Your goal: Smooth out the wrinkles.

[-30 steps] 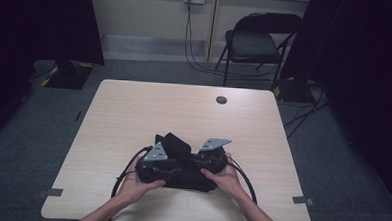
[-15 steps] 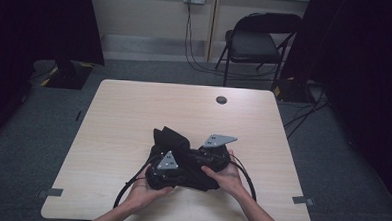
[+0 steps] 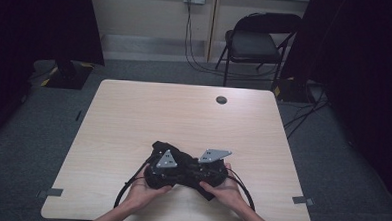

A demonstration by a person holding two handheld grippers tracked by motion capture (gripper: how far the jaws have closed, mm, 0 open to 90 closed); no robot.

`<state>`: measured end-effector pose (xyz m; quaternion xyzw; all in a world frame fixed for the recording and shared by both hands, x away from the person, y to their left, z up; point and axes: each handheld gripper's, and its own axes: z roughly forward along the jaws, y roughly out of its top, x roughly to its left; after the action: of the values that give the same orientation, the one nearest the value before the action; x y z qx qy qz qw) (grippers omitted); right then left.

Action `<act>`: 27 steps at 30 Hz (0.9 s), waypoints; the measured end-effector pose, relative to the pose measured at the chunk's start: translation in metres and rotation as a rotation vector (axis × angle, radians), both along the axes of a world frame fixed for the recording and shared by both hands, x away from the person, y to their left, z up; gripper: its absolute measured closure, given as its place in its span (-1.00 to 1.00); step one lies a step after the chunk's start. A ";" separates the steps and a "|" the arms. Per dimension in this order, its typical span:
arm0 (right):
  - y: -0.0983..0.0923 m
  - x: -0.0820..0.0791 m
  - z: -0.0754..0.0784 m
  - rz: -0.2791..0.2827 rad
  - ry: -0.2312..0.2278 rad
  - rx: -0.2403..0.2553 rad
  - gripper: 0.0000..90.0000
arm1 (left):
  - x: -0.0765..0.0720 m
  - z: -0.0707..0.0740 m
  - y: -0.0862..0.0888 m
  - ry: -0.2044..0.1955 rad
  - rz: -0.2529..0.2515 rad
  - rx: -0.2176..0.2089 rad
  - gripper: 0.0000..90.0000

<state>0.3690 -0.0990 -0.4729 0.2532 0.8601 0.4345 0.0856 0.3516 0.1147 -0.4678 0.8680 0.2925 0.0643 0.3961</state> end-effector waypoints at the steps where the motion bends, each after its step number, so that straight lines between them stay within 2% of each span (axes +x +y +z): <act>1: 0.000 -0.001 -0.002 0.000 -0.011 -0.003 0.77 | -0.007 0.011 0.005 0.003 -0.008 -0.033 0.52; 2: 0.000 -0.003 -0.003 -0.005 -0.026 -0.002 0.77 | -0.013 0.024 0.011 -0.045 -0.037 -0.051 0.51; 3: 0.001 -0.004 -0.004 -0.004 -0.034 -0.010 0.77 | -0.018 0.039 0.017 -0.102 -0.033 -0.054 0.51; 4: 0.002 -0.005 -0.004 -0.004 -0.044 -0.018 0.77 | -0.018 0.050 0.022 -0.104 -0.026 -0.117 0.50; 5: 0.002 -0.004 -0.004 -0.001 -0.046 -0.014 0.77 | -0.016 0.055 0.024 -0.105 -0.033 -0.149 0.48; 6: 0.002 -0.004 -0.004 -0.002 -0.044 -0.010 0.76 | -0.014 0.058 0.023 -0.119 -0.046 -0.161 0.44; 8: 0.002 -0.007 -0.002 0.007 -0.066 -0.024 0.71 | -0.001 0.062 0.016 -0.162 -0.035 -0.114 0.39; 9: 0.002 -0.008 0.000 0.005 -0.072 -0.023 0.67 | 0.007 0.062 0.014 -0.171 -0.013 -0.138 0.36; 10: 0.002 -0.010 0.001 0.001 -0.069 -0.014 0.64 | 0.019 0.060 0.011 -0.152 -0.006 -0.176 0.37; 12: 0.002 -0.014 0.003 0.025 -0.078 -0.019 0.54 | 0.035 0.061 0.006 -0.179 -0.004 -0.127 0.32; 13: 0.002 -0.015 0.003 0.027 -0.074 -0.012 0.50 | 0.047 0.058 0.005 -0.150 0.005 -0.111 0.30; 14: 0.001 -0.016 0.004 0.030 -0.069 -0.010 0.47 | 0.052 0.055 0.005 -0.113 0.027 -0.118 0.31; 15: 0.001 -0.017 0.004 0.036 -0.076 -0.015 0.43 | 0.054 0.049 0.004 -0.073 0.034 -0.102 0.33; 17: -0.001 -0.020 0.009 0.035 -0.065 -0.004 0.22 | 0.049 0.039 0.005 -0.055 -0.003 -0.062 0.33; 18: -0.003 -0.022 0.013 0.037 -0.057 0.001 0.18 | 0.045 0.036 0.006 -0.051 -0.020 -0.046 0.31; 19: -0.005 -0.024 0.017 0.036 -0.054 0.007 0.17 | 0.040 0.032 0.008 -0.042 -0.026 -0.047 0.28; 20: -0.009 -0.026 0.022 0.037 -0.043 0.019 0.16 | 0.035 0.030 0.010 -0.028 -0.037 -0.070 0.23; 21: -0.013 -0.028 0.027 0.039 -0.034 0.026 0.26 | 0.028 0.027 0.012 -0.040 -0.045 -0.052 0.18; 22: -0.018 -0.031 0.034 0.028 -0.040 0.017 0.48 | 0.022 0.026 0.013 -0.060 -0.049 -0.040 0.16; 24: -0.026 -0.031 0.044 0.027 -0.026 0.044 0.43 | 0.013 0.022 0.016 -0.049 -0.067 -0.063 0.09; 25: -0.031 -0.030 0.052 0.008 -0.035 0.064 0.40 | 0.009 0.021 0.015 -0.063 -0.076 -0.048 0.06; 27: -0.035 -0.024 0.063 -0.032 -0.065 0.073 0.48 | 0.003 0.020 0.013 -0.089 -0.095 -0.013 0.04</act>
<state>0.3455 -0.1339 -0.4100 0.2554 0.8362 0.4724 0.1112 0.3544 0.1278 -0.4478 0.8746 0.2334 0.0823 0.4169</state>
